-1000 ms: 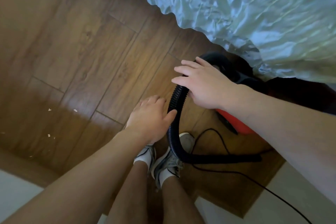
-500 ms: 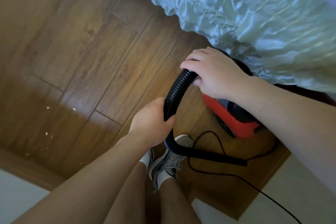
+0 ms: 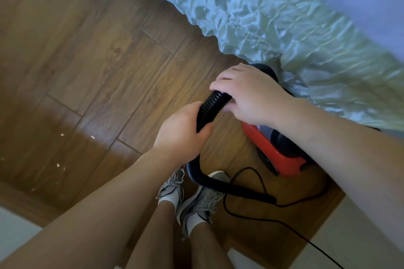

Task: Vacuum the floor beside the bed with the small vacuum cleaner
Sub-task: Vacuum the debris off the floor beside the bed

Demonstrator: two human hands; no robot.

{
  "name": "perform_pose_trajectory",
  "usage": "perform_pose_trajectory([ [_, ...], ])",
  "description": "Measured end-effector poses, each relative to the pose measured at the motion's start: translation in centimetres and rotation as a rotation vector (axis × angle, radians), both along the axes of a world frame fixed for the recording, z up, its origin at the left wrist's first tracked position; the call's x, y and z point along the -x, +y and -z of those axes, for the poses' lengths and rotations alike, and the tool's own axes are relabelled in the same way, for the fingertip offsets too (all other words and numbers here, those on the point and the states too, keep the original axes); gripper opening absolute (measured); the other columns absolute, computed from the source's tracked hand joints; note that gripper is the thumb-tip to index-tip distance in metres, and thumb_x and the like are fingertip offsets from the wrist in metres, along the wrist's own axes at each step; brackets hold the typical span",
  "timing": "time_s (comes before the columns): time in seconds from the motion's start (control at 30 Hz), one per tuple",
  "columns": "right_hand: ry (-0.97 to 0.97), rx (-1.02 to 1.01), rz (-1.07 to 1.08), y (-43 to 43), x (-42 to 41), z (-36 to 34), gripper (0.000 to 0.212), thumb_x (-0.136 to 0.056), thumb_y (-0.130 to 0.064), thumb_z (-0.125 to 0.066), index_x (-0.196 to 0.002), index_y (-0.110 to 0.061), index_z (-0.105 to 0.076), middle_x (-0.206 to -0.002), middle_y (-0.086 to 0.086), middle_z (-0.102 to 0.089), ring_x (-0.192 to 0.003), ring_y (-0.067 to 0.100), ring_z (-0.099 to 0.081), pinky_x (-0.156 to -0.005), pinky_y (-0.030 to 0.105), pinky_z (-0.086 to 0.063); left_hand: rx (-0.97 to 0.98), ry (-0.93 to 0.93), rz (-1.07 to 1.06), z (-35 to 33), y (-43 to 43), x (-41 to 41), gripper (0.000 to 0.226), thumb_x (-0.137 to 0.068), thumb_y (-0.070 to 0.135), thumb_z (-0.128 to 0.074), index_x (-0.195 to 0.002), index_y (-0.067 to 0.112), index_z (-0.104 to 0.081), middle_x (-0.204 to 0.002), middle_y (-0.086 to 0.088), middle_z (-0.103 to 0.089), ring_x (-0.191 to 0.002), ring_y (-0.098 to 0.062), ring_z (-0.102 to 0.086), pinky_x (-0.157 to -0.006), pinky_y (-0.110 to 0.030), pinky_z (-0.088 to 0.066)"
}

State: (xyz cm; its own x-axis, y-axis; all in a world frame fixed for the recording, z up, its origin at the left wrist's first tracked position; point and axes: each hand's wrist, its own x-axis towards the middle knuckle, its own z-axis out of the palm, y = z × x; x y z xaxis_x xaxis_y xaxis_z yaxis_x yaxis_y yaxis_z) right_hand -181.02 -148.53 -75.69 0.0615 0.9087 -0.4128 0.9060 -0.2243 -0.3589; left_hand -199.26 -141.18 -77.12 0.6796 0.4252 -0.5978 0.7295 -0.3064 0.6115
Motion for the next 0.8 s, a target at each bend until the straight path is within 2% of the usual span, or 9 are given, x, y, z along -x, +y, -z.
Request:
perform_pose_trajectory([
  [0.13, 0.007, -0.016, 0.104, 0.4, -1.0, -0.8, 0.036, -0.085, -0.029, -0.074, -0.119, -0.024, -0.064, -0.119, -0.007, -0.063, -0.116, 0.022, -0.053, -0.101, 0.039, -0.04, 0.03, -0.016, -0.043, -0.3, 0.0, 1.0, 0.042, -0.093, 0.034, -0.068, -0.131, 0.033, -0.051, -0.1, 0.016, -0.06, -0.083, -0.001, -0.058, -0.066, -0.017, -0.043],
  [0.2, -0.002, -0.002, 0.147, 0.5, -1.6, -1.3, 0.039, -0.086, -0.028, -0.072, -0.123, -0.024, -0.062, -0.122, -0.008, -0.061, -0.116, 0.02, -0.052, -0.099, 0.038, -0.04, 0.054, 0.027, -0.045, -0.2, -0.2, 2.0, 0.049, -0.094, 0.032, -0.068, -0.138, 0.033, -0.047, -0.105, 0.015, -0.061, -0.089, -0.004, -0.059, -0.069, -0.019, -0.046],
  [0.3, -0.012, 0.017, 0.173, 0.5, -2.3, -1.8, 0.04, -0.087, -0.026, -0.072, -0.126, -0.024, -0.06, -0.123, -0.008, -0.06, -0.117, 0.019, -0.05, -0.093, 0.033, -0.037, 0.072, 0.046, -0.055, -0.1, -0.4, 2.9, 0.045, -0.095, 0.031, -0.066, -0.137, 0.032, -0.049, -0.107, 0.014, -0.063, -0.094, -0.007, -0.061, -0.078, -0.027, -0.052],
  [0.37, -0.034, 0.028, 0.165, 0.7, -2.2, -1.9, 0.041, -0.086, -0.024, -0.071, -0.126, -0.023, -0.059, -0.123, -0.008, -0.06, -0.117, 0.018, -0.049, -0.09, 0.028, -0.032, 0.06, 0.015, -0.06, -0.1, -0.4, 2.9, 0.039, -0.096, 0.03, -0.066, -0.133, 0.032, -0.052, -0.105, 0.014, -0.062, -0.094, -0.007, -0.06, -0.076, -0.025, -0.051],
  [0.43, -0.038, 0.033, 0.157, 1.2, -1.8, -2.1, 0.046, -0.085, -0.023, -0.072, -0.129, -0.022, -0.058, -0.126, -0.007, -0.059, -0.122, 0.019, -0.048, -0.094, 0.028, -0.031, 0.04, -0.014, -0.062, -0.2, -0.2, 2.7, 0.037, -0.095, 0.029, -0.066, -0.13, 0.032, -0.053, -0.104, 0.015, -0.06, -0.092, -0.007, -0.058, -0.071, -0.021, -0.045],
  [0.53, -0.009, 0.032, 0.089, 2.0, -1.0, -2.6, 0.055, -0.082, -0.028, -0.076, -0.133, -0.024, -0.057, -0.132, -0.007, -0.057, -0.127, 0.02, -0.046, -0.11, 0.032, -0.025, 0.012, -0.058, -0.069, -0.6, 0.3, 2.2, 0.038, -0.095, 0.027, -0.065, -0.13, 0.033, -0.053, -0.104, 0.016, -0.058, -0.09, -0.006, -0.055, -0.069, -0.021, -0.039],
  [0.63, -0.005, 0.011, 0.0, 2.8, 0.0, -2.8, 0.049, -0.081, -0.031, -0.077, -0.128, -0.028, -0.062, -0.127, -0.009, -0.06, -0.127, 0.018, -0.046, -0.119, 0.038, -0.014, -0.003, -0.106, -0.082, -1.0, 1.1, 1.5, 0.038, -0.094, 0.024, -0.065, -0.13, 0.031, -0.054, -0.106, 0.013, -0.059, -0.09, -0.007, -0.055, -0.069, -0.013, -0.036],
  [0.73, -0.004, 0.002, -0.019, 3.6, 0.3, -3.0, 0.044, -0.083, -0.029, -0.076, -0.125, -0.028, -0.064, -0.122, -0.008, -0.061, -0.122, 0.018, -0.047, -0.119, 0.036, -0.014, -0.018, -0.138, -0.11, -1.3, 1.8, 1.2, 0.035, -0.094, 0.026, -0.067, -0.126, 0.031, -0.056, -0.104, 0.012, -0.06, -0.089, -0.007, -0.056, -0.069, -0.017, -0.039],
  [0.8, 0.012, -0.015, 0.002, 4.0, 0.0, -3.3, 0.04, -0.083, -0.027, -0.076, -0.122, -0.027, -0.066, -0.119, -0.007, -0.062, -0.116, 0.018, -0.048, -0.11, 0.027, -0.02, -0.014, -0.156, -0.137, -1.3, 2.0, 1.3, 0.039, -0.092, 0.028, -0.069, -0.129, 0.032, -0.056, -0.107, 0.014, -0.061, -0.093, -0.006, -0.056, -0.075, -0.02, -0.042],
])
